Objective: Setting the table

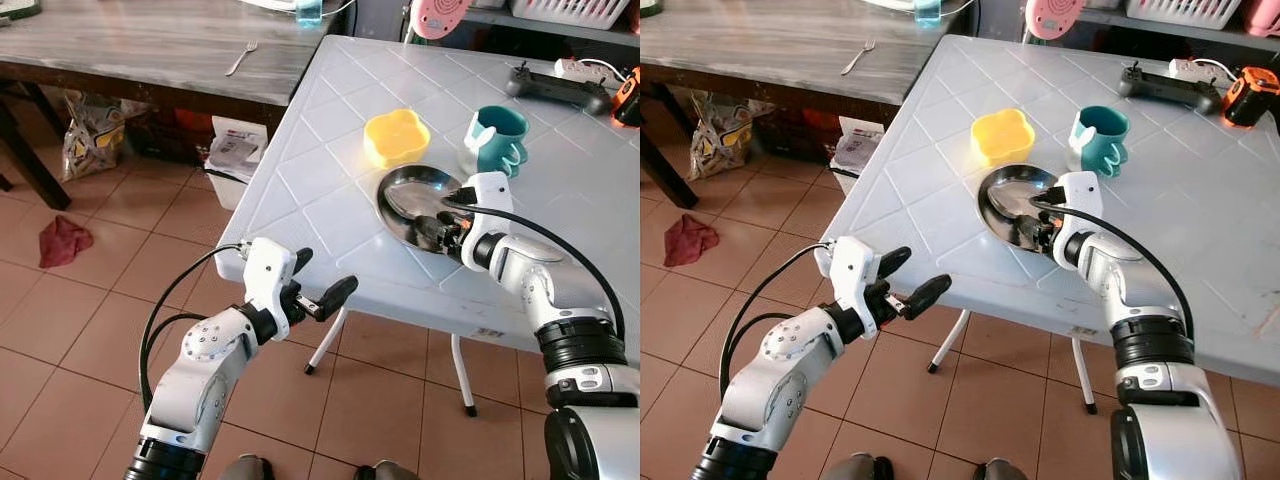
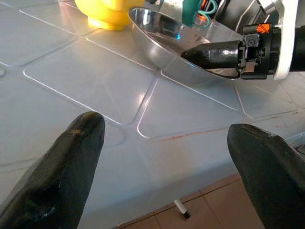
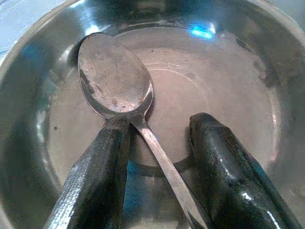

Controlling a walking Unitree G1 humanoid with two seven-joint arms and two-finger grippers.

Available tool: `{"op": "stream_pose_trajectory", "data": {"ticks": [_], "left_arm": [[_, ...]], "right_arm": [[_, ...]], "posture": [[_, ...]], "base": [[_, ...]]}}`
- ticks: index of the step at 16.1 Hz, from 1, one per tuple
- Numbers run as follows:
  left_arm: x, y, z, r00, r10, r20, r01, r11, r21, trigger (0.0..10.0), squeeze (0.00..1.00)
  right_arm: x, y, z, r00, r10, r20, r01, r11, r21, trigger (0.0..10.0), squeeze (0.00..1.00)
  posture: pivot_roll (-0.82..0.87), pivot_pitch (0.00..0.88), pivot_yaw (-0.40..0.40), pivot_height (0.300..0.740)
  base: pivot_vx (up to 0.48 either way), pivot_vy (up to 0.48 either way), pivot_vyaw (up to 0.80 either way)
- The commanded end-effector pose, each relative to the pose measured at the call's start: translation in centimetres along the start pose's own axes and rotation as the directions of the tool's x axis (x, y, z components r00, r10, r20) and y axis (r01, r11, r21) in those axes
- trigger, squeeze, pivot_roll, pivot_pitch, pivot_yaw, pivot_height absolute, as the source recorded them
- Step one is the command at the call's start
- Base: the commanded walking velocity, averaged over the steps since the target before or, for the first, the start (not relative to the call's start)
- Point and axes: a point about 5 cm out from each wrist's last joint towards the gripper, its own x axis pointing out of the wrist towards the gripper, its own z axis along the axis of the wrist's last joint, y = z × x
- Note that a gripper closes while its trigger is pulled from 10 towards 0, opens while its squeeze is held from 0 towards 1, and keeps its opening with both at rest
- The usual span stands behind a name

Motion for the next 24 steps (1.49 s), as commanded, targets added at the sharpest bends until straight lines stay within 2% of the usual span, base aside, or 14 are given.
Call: {"op": "stream_pose_trajectory", "data": {"ticks": [1, 3, 5, 6, 9, 11, 13, 16, 18, 19, 21, 24], "left_arm": [[0.0, -0.1, -0.5, 1.000, -0.001, -0.023, 0.001, 1.000, 0.000, 10.0, 0.00], [0.0, -0.1, -0.5, 1.000, 0.001, -0.024, 0.000, 1.000, 0.003, 10.0, 0.00], [0.0, 0.0, -0.4, 1.000, 0.010, -0.016, -0.010, 1.000, 0.011, 10.0, 0.00], [0.0, 0.4, 0.0, 0.999, 0.037, 0.006, -0.037, 0.999, 0.026, 10.0, 0.00], [0.0, 1.5, 0.9, 0.987, 0.144, 0.068, -0.149, 0.987, 0.059, 10.0, 0.00], [0.2, 1.9, 1.1, 0.980, 0.181, 0.087, -0.187, 0.980, 0.063, 10.0, 0.00], [0.5, 2.2, 1.2, 0.971, 0.223, 0.091, -0.230, 0.971, 0.069, 10.0, 0.00], [0.9, 2.3, 1.0, 0.964, 0.251, 0.086, -0.256, 0.964, 0.064, 10.0, 0.00], [1.2, 2.4, 1.2, 0.960, 0.263, 0.095, -0.268, 0.962, 0.052, 10.0, 0.00], [1.3, 2.6, 1.5, 0.953, 0.283, 0.110, -0.291, 0.954, 0.066, 10.0, 0.00], [1.4, 3.1, 2.3, 0.929, 0.339, 0.151, -0.352, 0.933, 0.071, 10.0, 0.00], [1.3, 3.3, 2.3, 0.926, 0.344, 0.154, -0.357, 0.931, 0.072, 10.0, 0.00]], "right_arm": [[-0.1, -0.4, -1.0, 1.000, -0.020, -0.023, 0.021, 0.999, 0.025, 0.0, 0.00], [-0.2, -0.4, -0.6, 1.000, -0.029, -0.003, 0.029, 0.999, 0.021, 0.0, 0.00], [-0.5, -0.3, 0.9, 0.995, -0.066, 0.077, 0.066, 0.998, 0.009, 0.0, 0.00], [-1.1, 0.0, 1.9, 0.986, -0.092, 0.141, 0.094, 0.996, -0.007, 0.0, 0.00], [-3.1, 1.3, 2.7, 0.956, -0.132, 0.262, 0.154, 0.986, -0.063, 0.0, 0.00], [-4.5, 2.0, 2.1, 0.928, -0.189, 0.322, 0.219, 0.974, -0.059, 0.0, 0.00], [-6.1, 2.3, 0.9, 0.880, -0.308, 0.361, 0.308, 0.950, 0.059, 0.0, 0.00], [-8.3, 2.1, -0.7, 0.805, -0.448, 0.389, 0.436, 0.891, 0.124, 0.0, 0.00], [-9.6, 1.9, -1.1, 0.758, -0.507, 0.409, 0.484, 0.859, 0.168, 0.0, 0.00], [-10.1, 2.0, -1.0, 0.744, -0.507, 0.435, 0.516, 0.850, 0.106, 0.0, 0.00], [-11.1, 2.1, -1.9, 0.723, -0.541, 0.429, 0.545, 0.829, 0.127, 0.0, 0.00], [-12.0, 2.6, -2.7, 0.708, -0.555, 0.437, 0.567, 0.815, 0.117, 0.0, 0.00]], "posture": [[0.06, 0.177, -0.020, 0.714], [0.06, 0.176, -0.020, 0.714], [0.06, 0.176, -0.020, 0.714], [0.06, 0.176, -0.020, 0.714], [0.06, 0.172, -0.022, 0.714], [0.06, 0.172, -0.022, 0.714], [0.04, 0.162, -0.014, 0.714], [0.02, 0.158, -0.003, 0.714], [0.01, 0.154, 0.006, 0.714], [0.01, 0.154, 0.006, 0.714], [0.01, 0.142, 0.003, 0.714], [0.01, 0.128, -0.002, 0.714]], "base": [[0.000, 0.000, 0.00], [0.000, 0.000, 0.00], [0.000, 0.000, 0.00], [0.000, 0.000, 0.00], [0.000, 0.000, 0.00], [0.000, 0.000, 0.00], [0.000, 0.000, 0.00], [0.000, 0.000, 0.00], [0.000, 0.000, 0.00], [0.000, 0.000, 0.00], [0.000, 0.000, 0.00], [0.000, 0.000, 0.00]]}}
